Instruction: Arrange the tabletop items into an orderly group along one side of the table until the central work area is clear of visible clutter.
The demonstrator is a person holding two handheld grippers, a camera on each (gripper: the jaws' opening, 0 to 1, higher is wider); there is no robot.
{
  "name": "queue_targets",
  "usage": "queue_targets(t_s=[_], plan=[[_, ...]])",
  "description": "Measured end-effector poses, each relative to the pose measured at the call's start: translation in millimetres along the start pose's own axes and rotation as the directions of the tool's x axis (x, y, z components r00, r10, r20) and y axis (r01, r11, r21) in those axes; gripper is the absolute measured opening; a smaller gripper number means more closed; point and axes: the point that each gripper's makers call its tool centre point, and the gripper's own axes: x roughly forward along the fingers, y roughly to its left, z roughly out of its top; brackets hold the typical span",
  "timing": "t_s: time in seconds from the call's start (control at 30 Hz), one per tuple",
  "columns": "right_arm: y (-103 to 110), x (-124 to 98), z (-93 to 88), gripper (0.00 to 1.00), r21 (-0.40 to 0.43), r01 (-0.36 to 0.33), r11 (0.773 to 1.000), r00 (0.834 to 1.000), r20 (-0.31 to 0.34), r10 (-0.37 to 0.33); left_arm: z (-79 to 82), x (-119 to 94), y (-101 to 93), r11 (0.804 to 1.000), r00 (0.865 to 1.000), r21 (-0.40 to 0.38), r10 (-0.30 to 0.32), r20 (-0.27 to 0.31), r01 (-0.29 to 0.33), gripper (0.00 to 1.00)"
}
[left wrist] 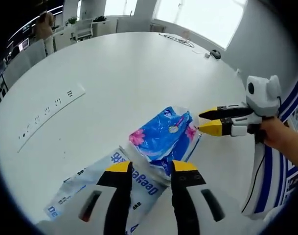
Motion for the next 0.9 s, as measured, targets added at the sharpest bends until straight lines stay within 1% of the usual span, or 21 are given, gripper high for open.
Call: queue_targets(t_s=[0.47,0.9], plan=[[4.5,-15.9,7.8,0.37,-0.010,0.010,1.000,1.000,0.017,-0.010,6.6,-16.5,-2.3,1.000,0.999,0.017,0.004,0.034,-0.005,0.42],[14.8,-34.4,20.8,0.47,-0.030,0.011,0.999,0.999,0.050,-0.009,12.4,-37.0,-5.6,0.999,0.998,0.036,0.003,0.068,-0.005,0.52]])
